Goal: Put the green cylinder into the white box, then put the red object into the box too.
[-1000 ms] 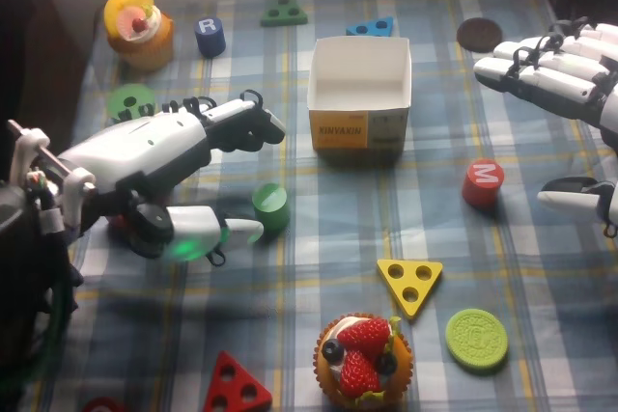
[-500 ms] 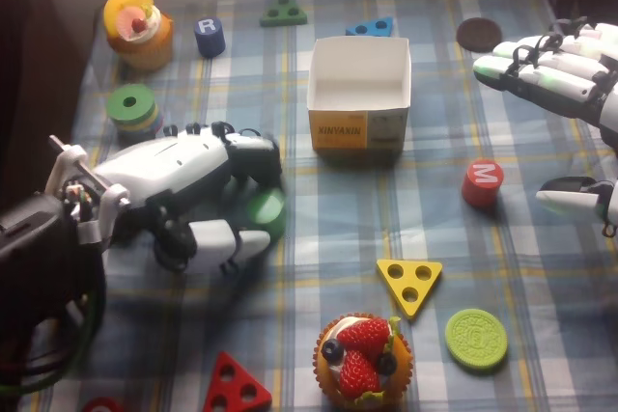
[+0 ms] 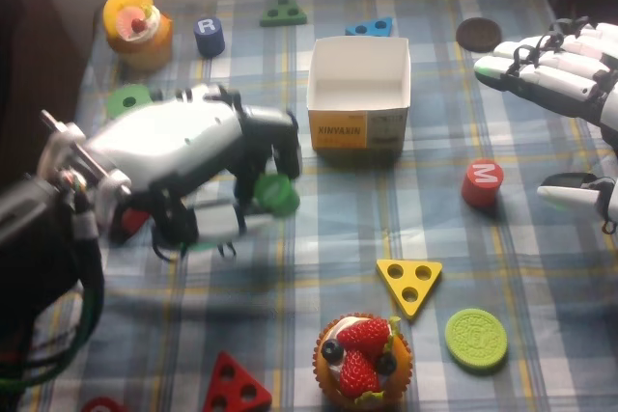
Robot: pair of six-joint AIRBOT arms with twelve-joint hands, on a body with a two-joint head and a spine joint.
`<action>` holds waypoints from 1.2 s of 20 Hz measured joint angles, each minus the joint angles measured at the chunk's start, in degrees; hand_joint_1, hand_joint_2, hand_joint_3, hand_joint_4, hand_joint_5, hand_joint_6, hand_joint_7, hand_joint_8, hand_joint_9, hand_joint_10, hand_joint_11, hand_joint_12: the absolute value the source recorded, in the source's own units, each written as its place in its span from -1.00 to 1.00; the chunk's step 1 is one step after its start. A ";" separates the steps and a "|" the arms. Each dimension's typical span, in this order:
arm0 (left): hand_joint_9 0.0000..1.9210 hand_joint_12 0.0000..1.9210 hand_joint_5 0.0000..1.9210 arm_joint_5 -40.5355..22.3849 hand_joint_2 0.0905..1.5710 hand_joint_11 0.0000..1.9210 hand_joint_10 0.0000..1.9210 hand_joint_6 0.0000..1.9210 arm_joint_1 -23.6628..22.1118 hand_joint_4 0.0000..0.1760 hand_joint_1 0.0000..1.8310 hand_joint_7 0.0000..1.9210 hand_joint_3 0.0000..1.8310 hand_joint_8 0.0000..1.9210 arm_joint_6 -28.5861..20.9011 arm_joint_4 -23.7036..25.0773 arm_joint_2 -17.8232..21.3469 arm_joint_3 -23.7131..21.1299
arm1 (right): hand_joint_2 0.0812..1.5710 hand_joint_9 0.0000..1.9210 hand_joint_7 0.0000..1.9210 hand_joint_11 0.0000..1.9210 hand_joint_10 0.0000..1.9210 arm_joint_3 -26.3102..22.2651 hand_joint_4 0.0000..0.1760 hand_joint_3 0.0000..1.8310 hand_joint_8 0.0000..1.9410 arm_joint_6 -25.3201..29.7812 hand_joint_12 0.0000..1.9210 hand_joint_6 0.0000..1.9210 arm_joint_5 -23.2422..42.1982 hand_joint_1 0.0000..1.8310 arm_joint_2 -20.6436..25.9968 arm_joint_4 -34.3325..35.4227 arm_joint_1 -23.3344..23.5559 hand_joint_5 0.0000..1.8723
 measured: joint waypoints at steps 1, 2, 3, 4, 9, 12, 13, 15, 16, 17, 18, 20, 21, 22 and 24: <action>-0.59 1.00 -0.25 -0.96 0.55 -1.00 0.93 0.22 -1.03 -1.00 0.31 -0.15 -1.00 0.59 0.00 1.11 0.35 -0.28 | 0.63 -1.00 -0.93 -1.00 -0.70 0.00 -1.00 -1.00 -0.99 0.15 0.30 -0.99 0.07 -0.31 0.00 -0.07 0.00 -0.98; -0.59 1.00 -0.25 -1.60 0.55 -1.00 0.99 0.20 -1.95 -1.00 0.31 -0.16 -1.00 0.62 -0.09 2.16 0.46 -0.31 | 0.65 -1.00 -0.94 -1.00 -0.74 0.00 -1.00 -0.99 -1.00 0.28 0.24 -0.99 0.17 -0.34 -0.02 -0.04 0.00 -0.99; -0.57 1.00 -0.25 -1.66 0.56 -1.00 1.00 0.18 -3.17 -1.00 0.31 -0.19 -1.00 0.67 -0.07 2.75 0.44 -0.24 | 0.65 -1.00 -0.94 -1.00 -0.74 0.00 -1.00 -1.00 -1.00 0.31 0.22 -0.99 0.33 -0.32 -0.02 -0.07 0.00 -0.99; -0.59 1.00 -0.26 -1.53 0.58 -1.00 1.00 0.20 -5.03 -1.00 0.30 -0.20 -1.00 0.71 -0.11 3.41 0.02 0.59 | 0.64 -1.00 -0.93 -1.00 -0.73 0.00 -1.00 -1.00 -0.99 0.31 0.21 -0.99 0.37 -0.31 0.00 0.02 0.00 -0.98; -0.45 1.00 -0.15 4.70 0.46 -1.00 0.81 0.07 -13.57 -1.00 0.36 -0.01 -1.00 0.37 0.26 1.31 -5.95 9.66 | 0.65 -1.00 -0.94 -1.00 -0.75 0.00 -1.00 -1.00 -1.00 0.74 0.15 -0.98 1.55 -0.34 0.00 -0.07 -0.59 -0.99; -0.56 1.00 -0.18 8.74 0.47 -1.00 0.62 0.15 -17.18 -1.00 0.35 -0.01 -1.00 0.34 0.72 0.94 -10.27 13.60 | 0.65 -1.00 -0.94 -1.00 -0.75 0.00 -1.00 -1.00 -1.00 0.74 0.16 -0.99 1.86 -0.36 -0.07 -0.20 -0.61 -1.00; -0.55 1.00 -0.19 9.99 0.47 -1.00 0.63 0.17 -17.70 -1.00 0.34 -0.01 -1.00 0.33 0.98 -0.07 -11.76 15.28 | 0.66 -1.00 -0.96 -1.00 -0.78 0.00 -1.00 -1.00 -1.00 0.74 0.12 -1.00 1.86 -0.40 -0.17 -0.20 -0.61 -1.00; -0.65 1.00 -0.20 12.55 0.48 -1.00 0.68 0.20 -18.43 -1.00 0.33 -0.04 -1.00 0.35 4.63 -4.92 -14.32 18.91 | 0.66 -1.00 -0.94 -1.00 -0.73 0.02 -1.00 -1.00 -1.00 0.87 0.17 -1.00 1.81 -0.39 -0.55 -0.33 -0.61 -1.00; -0.71 1.00 -0.24 12.98 0.50 -1.00 0.69 0.27 -18.60 -1.00 0.31 -0.07 -0.99 0.37 6.91 -6.67 -15.08 19.89 | 0.66 -1.00 -0.94 -1.00 -0.71 0.20 -1.00 -1.00 -1.00 1.49 0.24 -1.00 1.73 -0.39 -0.68 -0.79 -0.68 -1.00; -0.89 1.00 -0.53 13.66 0.38 -1.00 0.59 -0.09 -18.78 -1.00 0.21 -0.43 -1.00 0.18 8.22 -7.87 -15.80 20.65 | 0.66 -1.00 -0.93 -1.00 -0.66 0.55 -1.00 -1.00 -0.99 2.23 0.31 -0.99 1.84 -0.43 -1.03 -1.16 -0.68 -0.98; -0.89 1.00 -0.53 13.84 0.38 -1.00 0.59 -0.09 -18.78 -1.00 0.21 -0.43 -1.00 0.18 8.35 -8.07 -16.26 21.03 | 0.66 -1.00 -0.93 -1.00 -0.66 0.55 -1.00 -1.00 -0.99 2.51 0.31 -0.99 1.92 -0.43 -1.16 -1.25 -0.72 -0.98; -1.00 0.89 -0.73 14.73 0.27 -1.00 0.13 -0.54 -18.78 -0.66 0.09 -0.70 -1.00 -0.52 8.41 -9.22 -17.29 21.70 | 0.64 -1.00 -0.90 -1.00 -0.56 0.66 -1.00 -1.00 -0.99 2.67 0.48 -0.98 1.84 -0.39 -1.53 -1.73 -0.72 -0.98; -1.00 0.77 -0.77 14.91 0.25 -1.00 -0.03 -0.63 -18.78 -0.47 0.06 -0.74 -1.00 -0.65 8.46 -9.35 -17.62 21.88 | 0.63 -1.00 -0.90 -1.00 -0.56 0.66 -1.00 -1.00 -0.99 2.69 0.48 -0.98 1.70 -0.38 -1.60 -1.73 -0.72 -0.98; -1.00 0.69 -0.79 14.99 0.23 -1.00 -0.15 -0.72 -18.78 -0.36 0.03 -0.75 -1.00 -0.75 8.41 -9.40 -17.66 21.94 | 0.63 -1.00 -0.90 -1.00 -0.55 0.66 -1.00 -1.00 -0.99 2.80 0.45 -0.97 1.68 -0.37 -1.60 -1.73 -0.72 -0.98; -1.00 0.52 -0.78 14.86 0.30 -1.00 -0.28 -0.86 -18.75 -0.10 -0.10 -0.75 -0.99 -0.89 8.44 -9.84 -17.64 21.92 | 0.63 -1.00 -0.89 -1.00 -0.52 0.83 -1.00 -1.00 -0.99 3.19 0.46 -0.97 1.66 -0.35 -1.68 -2.19 -0.72 -0.97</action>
